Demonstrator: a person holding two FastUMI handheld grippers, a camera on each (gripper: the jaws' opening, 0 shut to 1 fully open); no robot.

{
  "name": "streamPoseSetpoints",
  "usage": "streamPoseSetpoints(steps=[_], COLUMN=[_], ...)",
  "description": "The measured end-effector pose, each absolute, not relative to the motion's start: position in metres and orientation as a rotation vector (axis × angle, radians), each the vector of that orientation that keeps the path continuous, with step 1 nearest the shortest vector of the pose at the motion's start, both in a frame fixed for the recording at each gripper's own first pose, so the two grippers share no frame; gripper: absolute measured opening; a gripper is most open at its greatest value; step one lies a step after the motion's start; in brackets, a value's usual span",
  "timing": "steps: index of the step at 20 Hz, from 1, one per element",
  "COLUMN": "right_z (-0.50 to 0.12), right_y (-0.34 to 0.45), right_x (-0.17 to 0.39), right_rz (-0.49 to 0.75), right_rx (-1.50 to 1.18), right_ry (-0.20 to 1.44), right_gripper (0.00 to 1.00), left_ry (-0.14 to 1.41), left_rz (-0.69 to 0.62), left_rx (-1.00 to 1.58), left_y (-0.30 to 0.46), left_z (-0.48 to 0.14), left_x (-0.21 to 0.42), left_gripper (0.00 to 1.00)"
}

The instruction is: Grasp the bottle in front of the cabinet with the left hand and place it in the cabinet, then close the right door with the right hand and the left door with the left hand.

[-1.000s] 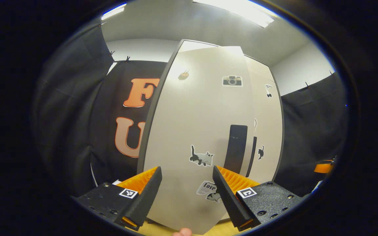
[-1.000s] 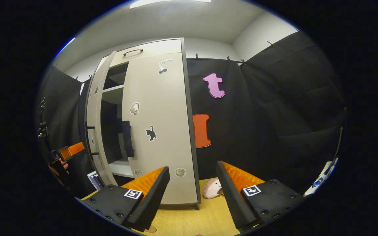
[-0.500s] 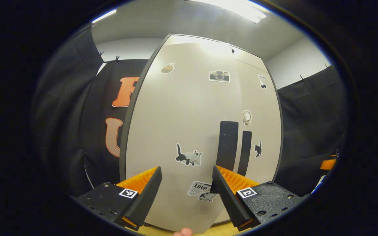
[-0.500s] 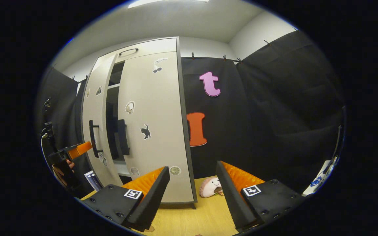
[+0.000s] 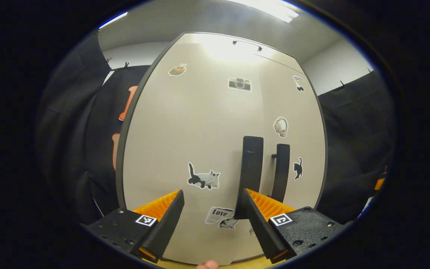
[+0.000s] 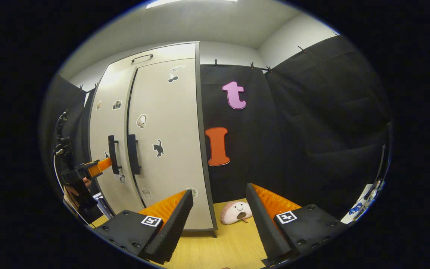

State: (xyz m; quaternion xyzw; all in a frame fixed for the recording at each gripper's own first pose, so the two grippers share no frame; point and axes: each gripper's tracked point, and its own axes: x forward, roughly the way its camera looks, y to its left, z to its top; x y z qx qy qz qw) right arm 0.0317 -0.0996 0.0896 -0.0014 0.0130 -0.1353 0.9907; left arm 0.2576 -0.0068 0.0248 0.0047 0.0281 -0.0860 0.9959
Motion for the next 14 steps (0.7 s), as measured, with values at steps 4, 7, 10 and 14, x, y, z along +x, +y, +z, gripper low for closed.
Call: streamPoseSetpoints(steps=[4, 7, 10, 14], right_z=[0.091, 0.094, 0.091, 0.082], right_y=[-0.096, -0.090, -0.082, -0.071], right_x=[0.024, 0.020, 0.018, 0.013], right_rz=[-0.265, -0.241, -0.201, -0.153], right_rx=[-0.017, -0.018, -0.002, 0.005], right_ry=[0.015, 0.006, 0.004, 0.017], right_gripper=[0.95, 0.95, 0.95, 0.95], left_ry=[0.035, 0.012, 0.002, 0.013], left_rz=[-0.172, -0.150, -0.121, -0.070], left_rx=[-0.032, -0.021, -0.034, -0.049], left_y=[-0.010, -0.001, 0.013, 0.036], left_z=[0.032, 0.049, 0.060, 0.064], left_x=[0.238, 0.211, 0.175, 0.122], left_gripper=[0.95, 0.95, 0.95, 0.95])
